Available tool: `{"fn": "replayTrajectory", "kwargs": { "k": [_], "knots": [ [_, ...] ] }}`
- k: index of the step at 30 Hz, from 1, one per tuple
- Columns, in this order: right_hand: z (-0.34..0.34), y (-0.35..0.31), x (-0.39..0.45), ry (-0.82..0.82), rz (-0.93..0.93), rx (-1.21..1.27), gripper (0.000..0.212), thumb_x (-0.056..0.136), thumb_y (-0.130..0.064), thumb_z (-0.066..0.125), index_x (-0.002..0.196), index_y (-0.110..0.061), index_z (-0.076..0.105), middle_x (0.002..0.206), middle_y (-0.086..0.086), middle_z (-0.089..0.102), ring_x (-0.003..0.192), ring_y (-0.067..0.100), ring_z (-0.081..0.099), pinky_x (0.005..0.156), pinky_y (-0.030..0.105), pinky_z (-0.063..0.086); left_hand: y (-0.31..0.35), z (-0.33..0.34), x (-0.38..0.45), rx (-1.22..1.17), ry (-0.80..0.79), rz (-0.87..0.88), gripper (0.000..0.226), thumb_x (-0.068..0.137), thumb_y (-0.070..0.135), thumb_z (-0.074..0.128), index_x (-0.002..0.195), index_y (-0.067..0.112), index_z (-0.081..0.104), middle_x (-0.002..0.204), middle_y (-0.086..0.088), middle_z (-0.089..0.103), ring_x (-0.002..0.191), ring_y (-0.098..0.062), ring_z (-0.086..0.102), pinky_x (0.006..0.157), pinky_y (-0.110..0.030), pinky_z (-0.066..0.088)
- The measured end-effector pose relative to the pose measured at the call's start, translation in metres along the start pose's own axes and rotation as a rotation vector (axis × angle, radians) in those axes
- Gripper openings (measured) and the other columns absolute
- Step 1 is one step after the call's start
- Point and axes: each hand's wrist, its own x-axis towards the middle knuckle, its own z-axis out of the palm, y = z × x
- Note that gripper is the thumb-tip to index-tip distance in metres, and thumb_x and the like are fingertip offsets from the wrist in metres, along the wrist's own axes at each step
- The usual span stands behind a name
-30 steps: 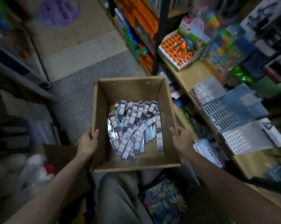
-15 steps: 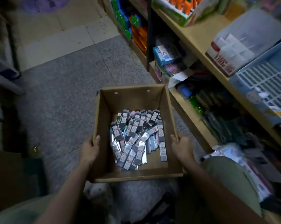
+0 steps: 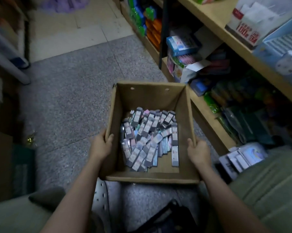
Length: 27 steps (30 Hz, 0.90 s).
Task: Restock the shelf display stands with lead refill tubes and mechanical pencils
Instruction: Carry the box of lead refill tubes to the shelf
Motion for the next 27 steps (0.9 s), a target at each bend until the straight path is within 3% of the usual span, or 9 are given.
{"fn": "replayTrajectory", "kwargs": {
  "k": [4, 7, 11, 13, 16, 18, 21, 24, 27],
  "knots": [
    [-0.018, 0.011, -0.014, -0.002, -0.041, -0.085, 0.021, 0.099, -0.019, 0.051, 0.107, -0.005, 0.064, 0.065, -0.004, 0.053, 0.055, 0.006, 0.047, 0.044, 0.018, 0.030, -0.011, 0.012, -0.043, -0.094, -0.027, -0.088, 0.029, 0.094, 0.012, 0.058, 0.121, 0.002, 0.061, 0.108, -0.024, 0.068, 0.099, -0.039, 0.064, 0.081, -0.039, 0.049],
    [-0.023, 0.016, -0.027, -0.005, -0.010, -0.170, 0.026, 0.098, -0.013, 0.051, 0.121, -0.002, 0.057, 0.076, 0.003, 0.055, 0.054, 0.008, 0.044, 0.041, 0.013, 0.030, -0.014, 0.018, -0.064, -0.096, -0.008, -0.133, 0.031, 0.094, 0.016, 0.058, 0.123, 0.006, 0.059, 0.110, -0.023, 0.068, 0.101, -0.039, 0.063, 0.084, -0.041, 0.050],
    [-0.018, -0.006, -0.040, 0.001, 0.094, -0.263, 0.051, 0.092, -0.020, 0.059, 0.134, -0.001, 0.038, 0.125, 0.022, 0.054, 0.106, 0.035, 0.057, 0.077, 0.034, 0.045, 0.001, 0.017, -0.080, -0.059, 0.138, -0.209, 0.031, 0.092, 0.011, 0.055, 0.123, 0.008, 0.056, 0.113, -0.019, 0.065, 0.104, -0.037, 0.060, 0.084, -0.040, 0.046],
    [-0.006, -0.023, -0.043, 0.098, 0.000, -0.363, 0.066, 0.087, -0.026, 0.066, 0.140, -0.006, 0.033, 0.139, 0.020, 0.040, 0.126, 0.036, 0.044, 0.097, 0.046, 0.044, 0.016, 0.019, -0.081, -0.140, 0.269, -0.051, 0.034, 0.088, 0.002, 0.057, 0.121, 0.007, 0.057, 0.118, -0.014, 0.061, 0.111, -0.032, 0.055, 0.094, -0.040, 0.042],
    [0.017, -0.035, -0.044, 0.134, -0.375, -0.545, 0.059, 0.086, -0.024, 0.064, 0.139, -0.017, 0.040, 0.144, 0.012, 0.036, 0.135, 0.032, 0.035, 0.115, 0.047, 0.027, 0.031, 0.029, -0.067, -0.010, 0.259, 0.158, 0.031, 0.087, 0.007, 0.059, 0.117, 0.014, 0.062, 0.121, -0.001, 0.060, 0.120, -0.021, 0.047, 0.110, -0.035, 0.027],
    [0.033, -0.031, -0.041, 0.026, -0.552, -0.596, 0.053, 0.087, -0.018, 0.062, 0.137, -0.016, 0.044, 0.141, 0.008, 0.038, 0.131, 0.027, 0.042, 0.113, 0.041, 0.033, 0.033, 0.038, -0.059, 0.097, 0.239, 0.230, 0.029, 0.086, 0.010, 0.060, 0.113, 0.018, 0.064, 0.117, 0.001, 0.061, 0.118, -0.018, 0.050, 0.113, -0.037, 0.017],
    [0.050, -0.016, -0.032, -0.177, -0.477, -0.470, 0.047, 0.091, -0.018, 0.061, 0.136, -0.016, 0.046, 0.137, 0.004, 0.042, 0.120, 0.021, 0.049, 0.100, 0.035, 0.045, 0.027, 0.061, -0.052, 0.110, 0.105, 0.436, 0.029, 0.082, 0.004, 0.062, 0.109, 0.016, 0.064, 0.117, -0.001, 0.058, 0.117, -0.019, 0.049, 0.105, -0.033, 0.031],
    [0.068, 0.003, -0.010, -0.314, -0.341, -0.405, 0.033, 0.094, -0.022, 0.058, 0.126, -0.012, 0.052, 0.124, 0.009, 0.055, 0.109, 0.022, 0.055, 0.092, 0.034, 0.046, 0.019, 0.089, -0.037, -0.019, -0.133, 0.163, 0.030, 0.088, 0.011, 0.064, 0.117, 0.015, 0.060, 0.121, -0.003, 0.058, 0.113, -0.020, 0.054, 0.097, -0.034, 0.045],
    [0.086, 0.020, 0.013, -0.370, -0.211, -0.379, 0.031, 0.094, -0.027, 0.060, 0.119, -0.009, 0.054, 0.115, 0.011, 0.060, 0.103, 0.025, 0.057, 0.091, 0.037, 0.048, 0.009, 0.116, -0.018, -0.067, -0.209, -0.144, 0.031, 0.089, 0.014, 0.066, 0.119, 0.011, 0.059, 0.118, -0.009, 0.062, 0.104, -0.020, 0.060, 0.089, -0.029, 0.048]
  ]
}}
